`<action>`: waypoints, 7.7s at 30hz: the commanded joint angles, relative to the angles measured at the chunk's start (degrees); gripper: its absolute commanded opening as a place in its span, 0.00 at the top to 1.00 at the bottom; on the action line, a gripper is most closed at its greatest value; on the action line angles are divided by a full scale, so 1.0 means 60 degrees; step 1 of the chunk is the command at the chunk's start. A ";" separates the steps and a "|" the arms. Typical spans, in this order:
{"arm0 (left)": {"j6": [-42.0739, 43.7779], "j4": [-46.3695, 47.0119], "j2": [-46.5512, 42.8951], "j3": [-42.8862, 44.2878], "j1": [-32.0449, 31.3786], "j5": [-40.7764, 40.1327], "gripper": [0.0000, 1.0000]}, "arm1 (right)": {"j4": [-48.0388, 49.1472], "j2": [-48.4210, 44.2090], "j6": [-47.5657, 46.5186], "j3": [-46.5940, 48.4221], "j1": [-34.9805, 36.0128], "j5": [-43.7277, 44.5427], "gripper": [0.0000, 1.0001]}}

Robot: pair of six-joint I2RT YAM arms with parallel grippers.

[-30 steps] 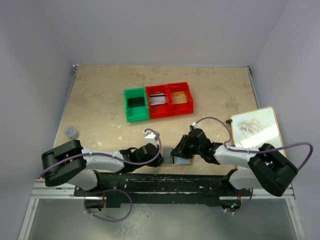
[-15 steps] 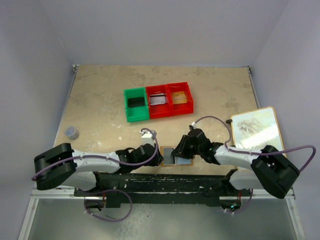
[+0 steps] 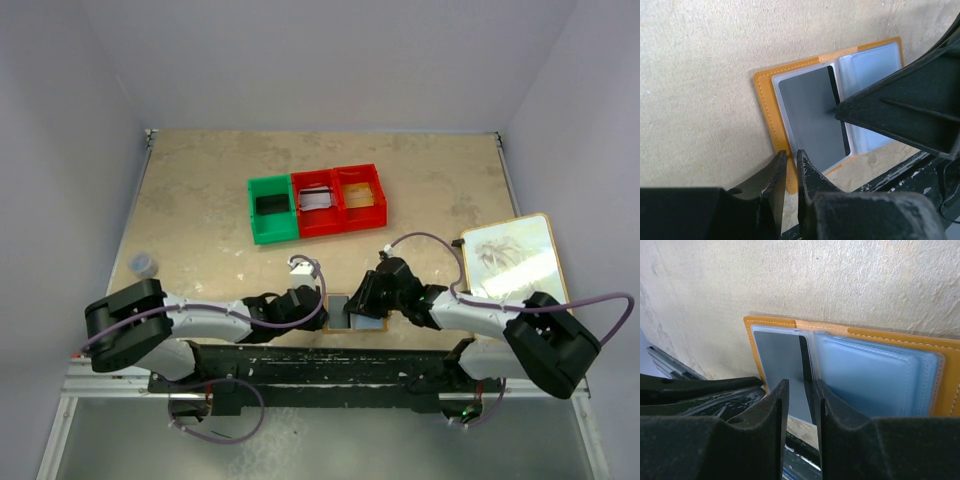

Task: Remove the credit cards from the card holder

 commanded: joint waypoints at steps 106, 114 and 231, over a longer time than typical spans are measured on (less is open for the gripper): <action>-0.1166 0.2389 0.0968 -0.1242 -0.0383 0.0239 1.00 | 0.5460 -0.0434 0.1529 -0.1944 0.0367 -0.1198 0.86; -0.1122 0.2477 0.0955 -0.1167 -0.0383 0.0263 1.00 | 0.4969 -0.0771 0.1719 -0.2147 0.0370 -0.1029 0.88; -0.0057 0.2076 0.1942 0.1358 -0.0383 0.0247 0.91 | 0.1498 -0.2966 0.0686 -0.3055 -0.1801 -0.0914 1.00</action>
